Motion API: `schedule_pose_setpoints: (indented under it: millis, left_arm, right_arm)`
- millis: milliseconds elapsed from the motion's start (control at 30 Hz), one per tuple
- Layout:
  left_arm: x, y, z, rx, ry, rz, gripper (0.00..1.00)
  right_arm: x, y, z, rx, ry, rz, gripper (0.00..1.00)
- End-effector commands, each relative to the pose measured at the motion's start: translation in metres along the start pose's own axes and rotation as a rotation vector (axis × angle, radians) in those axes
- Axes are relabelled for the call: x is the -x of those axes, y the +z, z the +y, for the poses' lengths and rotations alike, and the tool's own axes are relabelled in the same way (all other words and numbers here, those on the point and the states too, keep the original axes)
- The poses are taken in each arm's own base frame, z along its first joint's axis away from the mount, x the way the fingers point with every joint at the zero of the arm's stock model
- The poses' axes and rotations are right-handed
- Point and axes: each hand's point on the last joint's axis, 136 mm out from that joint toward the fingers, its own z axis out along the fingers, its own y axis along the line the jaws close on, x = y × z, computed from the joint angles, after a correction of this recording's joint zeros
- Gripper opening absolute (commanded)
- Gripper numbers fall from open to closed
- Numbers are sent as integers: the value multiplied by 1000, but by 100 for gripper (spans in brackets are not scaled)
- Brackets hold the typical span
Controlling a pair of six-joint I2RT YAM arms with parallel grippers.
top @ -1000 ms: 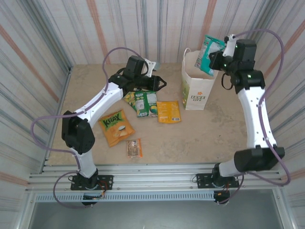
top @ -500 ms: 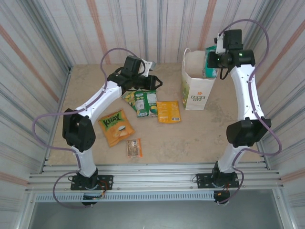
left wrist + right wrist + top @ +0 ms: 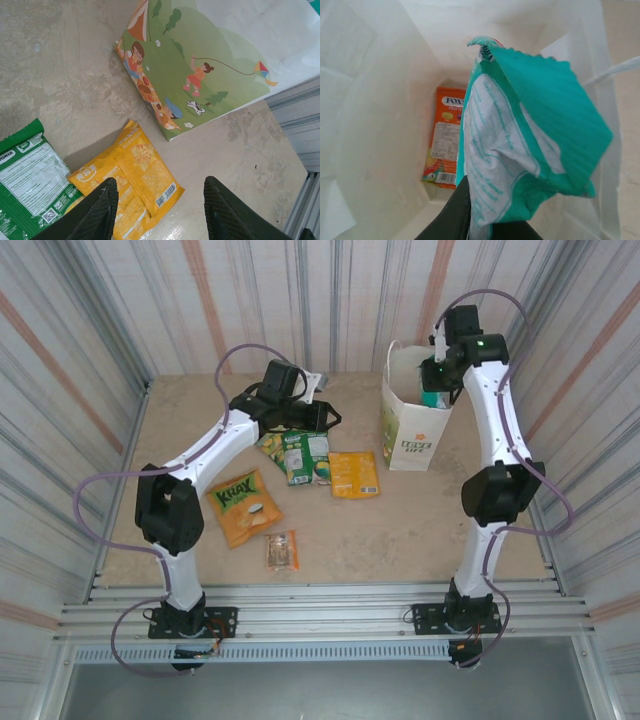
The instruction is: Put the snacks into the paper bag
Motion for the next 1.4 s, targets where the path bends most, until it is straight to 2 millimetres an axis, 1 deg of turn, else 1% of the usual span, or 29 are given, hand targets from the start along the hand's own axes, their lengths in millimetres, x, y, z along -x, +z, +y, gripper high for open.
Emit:
schedule_pose_setpoints:
  millis: [0,67,167,267,333,433,533,633,700,767,800,933,967,1000,1033,1100,1200,1367]
  left_arm:
    - [-3,-1,6,9,3,7,50]
    - [-5,0,7,10,0,12,50]
    - [-7,-1,8,10,-4,15,50]
    - [-7,-2,8,10,-2,15,50]
    - [-9,-2,8,9,-5,18,50]
    - [-10,-5,5,-1,-11,18,50]
    - [-17,-7,0,-30,-43,27,49]
    - [-27,-7,-4,-69,-92,36,49]
    - [-36,-7,-4,-79,-125,44,49]
    - [-48,-5,-1,-79,-163,57,49]
    - [-51,-5,0,-78,-178,58,49]
    - [-73,3,11,-58,-267,85,48]
    - [-77,5,13,-55,-287,87,48]
    - [-83,9,15,-53,-309,90,48]
    - [-87,13,18,-44,-331,89,47]
    - [-96,21,25,-16,-372,93,46]
    - [-109,37,34,39,-417,110,45]
    - [-132,63,43,113,-439,180,46]
  right_arm:
    - [1,3,-7,-42,-7,15,18]
    - [0,7,-8,-51,-5,23,23]
    - [-1,9,-11,-67,-2,31,34]
    - [-3,8,-13,-82,1,38,37]
    - [-3,3,-11,-68,4,34,37]
    - [0,-13,-1,-11,12,4,39]
    - [2,-36,9,37,16,-31,40]
    - [-1,-62,14,59,9,-59,42]
    - [-7,-76,20,87,5,-69,43]
    - [-15,-90,29,124,3,-83,43]
    - [-20,-94,33,140,4,-87,44]
    - [-41,-107,55,231,24,-128,44]
    - [-47,-106,59,249,38,-136,44]
    - [-58,-102,64,275,59,-134,44]
    - [-65,-103,69,303,80,-149,45]
    - [-79,-100,74,340,124,-174,45]
    - [-99,-96,76,366,173,-195,46]
    - [-129,-84,78,383,214,-164,46]
